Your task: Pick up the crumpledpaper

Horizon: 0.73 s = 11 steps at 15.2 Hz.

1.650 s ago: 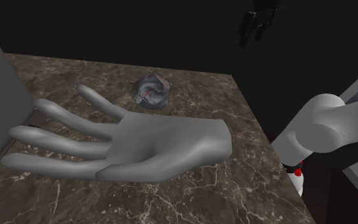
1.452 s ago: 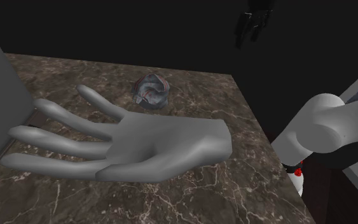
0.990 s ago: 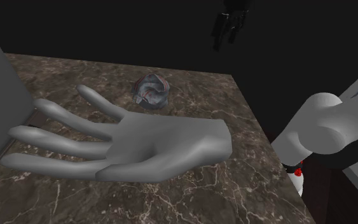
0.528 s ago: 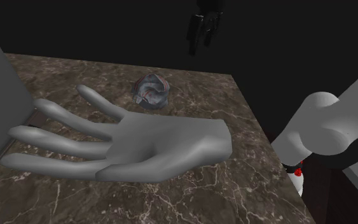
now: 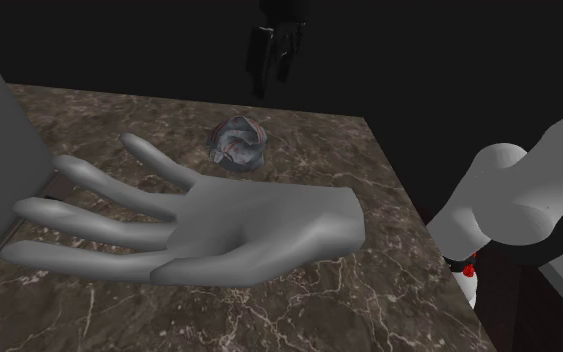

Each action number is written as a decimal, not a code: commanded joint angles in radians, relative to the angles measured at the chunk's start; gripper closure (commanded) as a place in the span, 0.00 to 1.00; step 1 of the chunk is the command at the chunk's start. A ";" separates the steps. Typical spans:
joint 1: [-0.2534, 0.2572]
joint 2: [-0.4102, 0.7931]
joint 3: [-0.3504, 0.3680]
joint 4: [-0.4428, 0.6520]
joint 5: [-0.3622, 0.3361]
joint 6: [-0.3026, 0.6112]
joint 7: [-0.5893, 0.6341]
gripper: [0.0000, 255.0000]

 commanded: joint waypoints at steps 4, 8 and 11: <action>0.035 0.087 0.050 0.075 0.003 0.030 0.008 0.00; 0.037 0.084 0.051 0.018 0.006 0.084 0.005 0.00; 0.038 0.083 0.052 -0.018 0.007 0.119 0.003 0.00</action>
